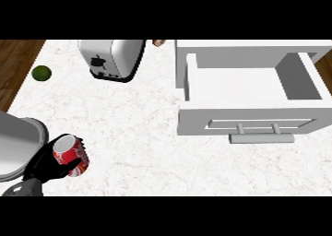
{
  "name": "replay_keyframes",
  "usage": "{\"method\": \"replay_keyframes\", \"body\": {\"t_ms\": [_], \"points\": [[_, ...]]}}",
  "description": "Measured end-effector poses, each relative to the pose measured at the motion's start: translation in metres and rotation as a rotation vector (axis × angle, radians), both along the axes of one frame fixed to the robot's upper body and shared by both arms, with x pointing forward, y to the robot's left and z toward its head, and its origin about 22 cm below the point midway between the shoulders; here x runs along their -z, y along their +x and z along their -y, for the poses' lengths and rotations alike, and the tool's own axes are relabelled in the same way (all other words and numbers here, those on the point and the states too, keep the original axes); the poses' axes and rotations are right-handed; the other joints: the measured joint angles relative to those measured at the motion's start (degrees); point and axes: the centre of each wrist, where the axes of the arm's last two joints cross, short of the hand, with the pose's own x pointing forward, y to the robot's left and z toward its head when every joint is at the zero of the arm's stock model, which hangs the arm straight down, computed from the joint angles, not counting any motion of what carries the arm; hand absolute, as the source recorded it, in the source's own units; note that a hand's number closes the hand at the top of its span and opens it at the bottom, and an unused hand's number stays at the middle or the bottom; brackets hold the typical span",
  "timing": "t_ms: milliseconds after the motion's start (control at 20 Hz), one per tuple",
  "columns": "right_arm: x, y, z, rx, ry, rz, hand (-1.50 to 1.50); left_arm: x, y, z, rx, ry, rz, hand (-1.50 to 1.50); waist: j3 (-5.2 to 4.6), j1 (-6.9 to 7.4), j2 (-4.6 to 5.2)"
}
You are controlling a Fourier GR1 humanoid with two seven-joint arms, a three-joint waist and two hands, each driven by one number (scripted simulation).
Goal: Pick up the can, place it into the drawer and close the drawer
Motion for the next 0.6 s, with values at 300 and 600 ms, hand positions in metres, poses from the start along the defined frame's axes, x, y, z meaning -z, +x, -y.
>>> {"method": "replay_keyframes", "body": {"t_ms": [300,600], "points": [[0.001,0.000,0.002,0.003,0.012,-0.010,-1.50,-0.010,0.017,0.019,0.060,-0.048,0.060,1.50,0.05,0.42,-0.14],[0.003,-0.004,-0.002,0.008,0.013,-0.007,-1.50,-0.016,0.049,0.080,-0.156,-0.091,0.132,1.50,0.09,0.36,-0.25]]}}
